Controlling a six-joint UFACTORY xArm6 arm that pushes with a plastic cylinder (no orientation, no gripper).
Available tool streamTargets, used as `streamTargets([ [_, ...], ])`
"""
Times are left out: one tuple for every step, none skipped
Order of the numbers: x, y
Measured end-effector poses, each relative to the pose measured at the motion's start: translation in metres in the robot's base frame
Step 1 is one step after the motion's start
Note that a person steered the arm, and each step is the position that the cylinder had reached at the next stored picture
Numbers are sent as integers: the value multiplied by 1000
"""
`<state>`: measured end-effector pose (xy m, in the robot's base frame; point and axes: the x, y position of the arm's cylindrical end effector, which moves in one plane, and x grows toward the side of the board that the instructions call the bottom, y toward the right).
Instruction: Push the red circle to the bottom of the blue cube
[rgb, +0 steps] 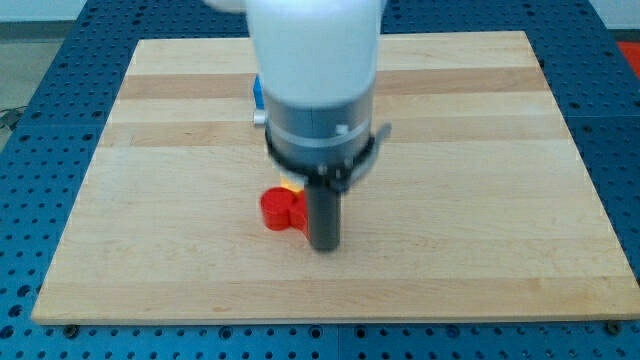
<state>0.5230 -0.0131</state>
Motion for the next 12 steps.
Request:
streamTargets([
  [-57,-13],
  [-65,-30],
  [-62,-29],
  [-10,-9],
  [22,15],
  [31,-13],
  [12,-70],
  [-34,-97],
  [-45,-98],
  [-47,-98],
  [-49,-98],
  [-43,-111],
])
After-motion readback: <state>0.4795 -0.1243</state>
